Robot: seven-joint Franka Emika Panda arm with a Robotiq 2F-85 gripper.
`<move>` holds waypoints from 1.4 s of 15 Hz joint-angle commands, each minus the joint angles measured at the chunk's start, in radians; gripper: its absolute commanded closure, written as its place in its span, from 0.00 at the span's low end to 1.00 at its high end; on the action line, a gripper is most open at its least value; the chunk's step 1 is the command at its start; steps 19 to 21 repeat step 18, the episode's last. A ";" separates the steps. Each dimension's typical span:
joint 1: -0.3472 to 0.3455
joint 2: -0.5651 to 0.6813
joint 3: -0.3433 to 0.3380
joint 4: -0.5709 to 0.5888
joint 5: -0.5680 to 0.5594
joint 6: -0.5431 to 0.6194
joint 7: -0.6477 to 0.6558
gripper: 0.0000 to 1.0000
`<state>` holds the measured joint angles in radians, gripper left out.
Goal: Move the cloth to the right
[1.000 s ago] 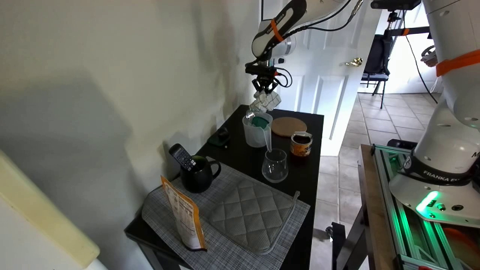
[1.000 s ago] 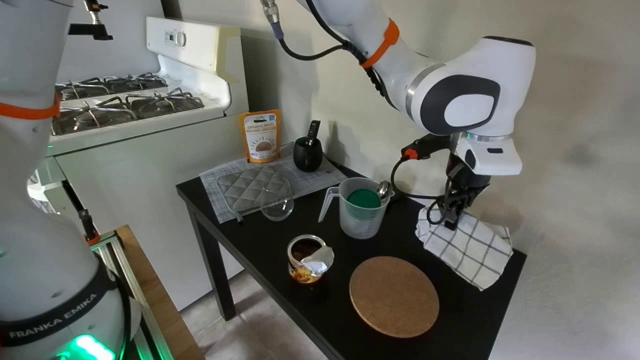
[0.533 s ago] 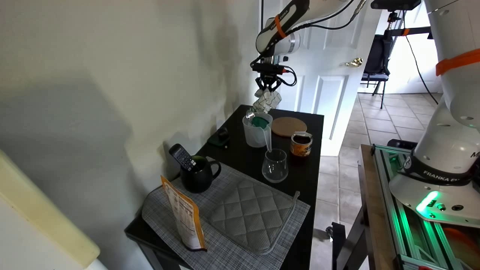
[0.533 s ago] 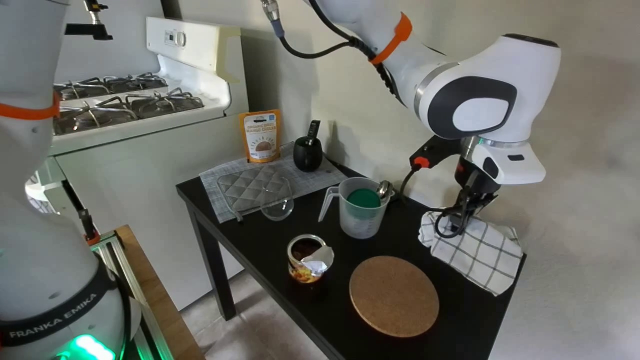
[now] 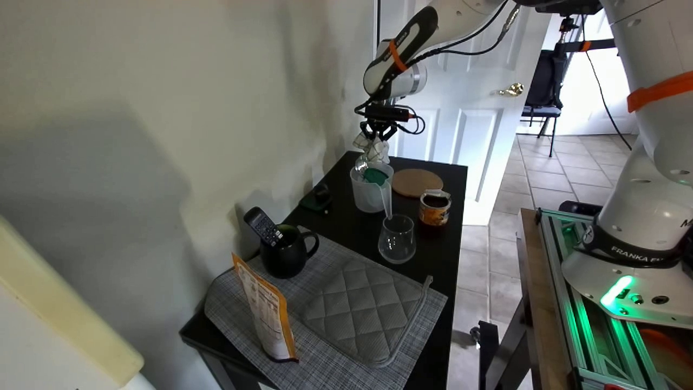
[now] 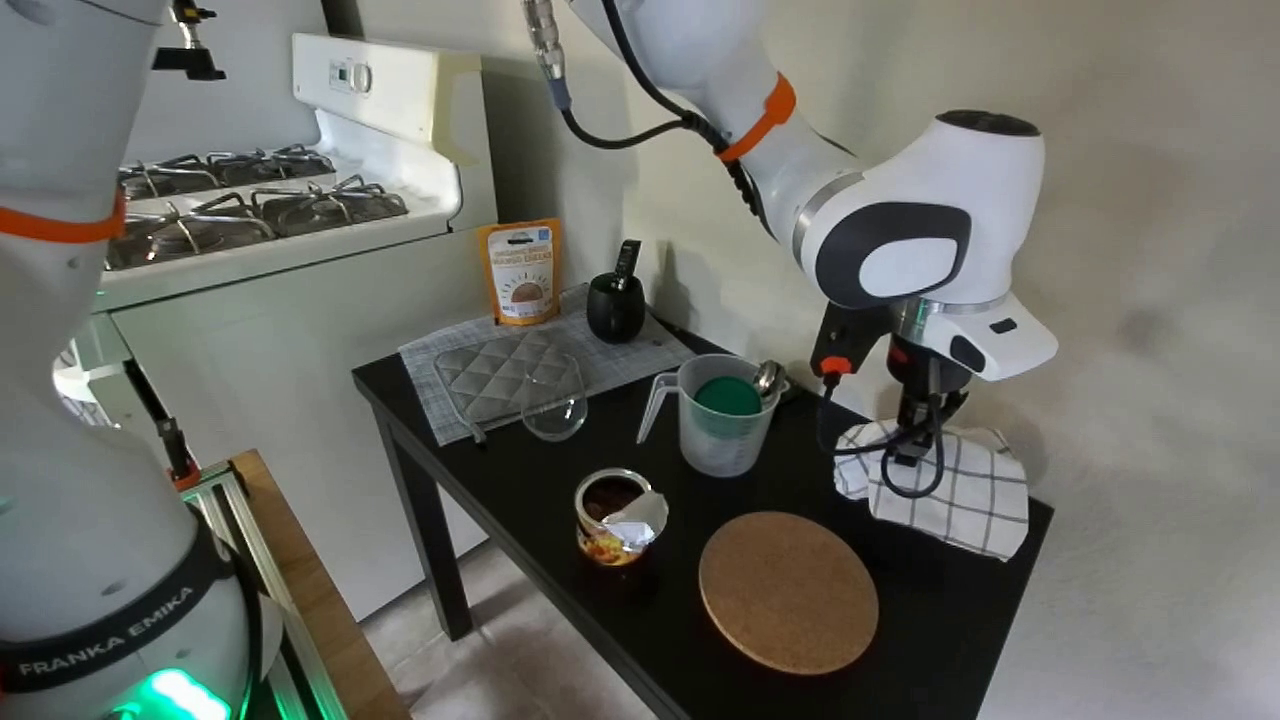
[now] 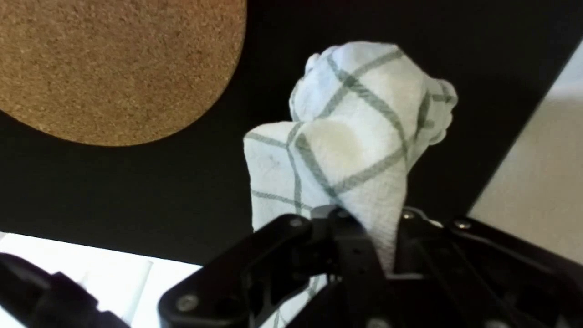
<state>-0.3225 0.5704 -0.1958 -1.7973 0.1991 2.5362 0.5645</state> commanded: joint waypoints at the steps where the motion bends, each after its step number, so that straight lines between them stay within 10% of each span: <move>1: 0.039 0.043 -0.029 -0.019 0.026 0.047 -0.014 0.62; 9: 0.193 -0.188 -0.175 -0.268 -0.104 0.247 -0.001 0.02; 17: 0.460 -0.481 -0.565 -0.654 -0.643 0.722 0.082 0.00; 21: 0.404 -0.396 -0.492 -0.532 -0.546 0.612 0.063 0.00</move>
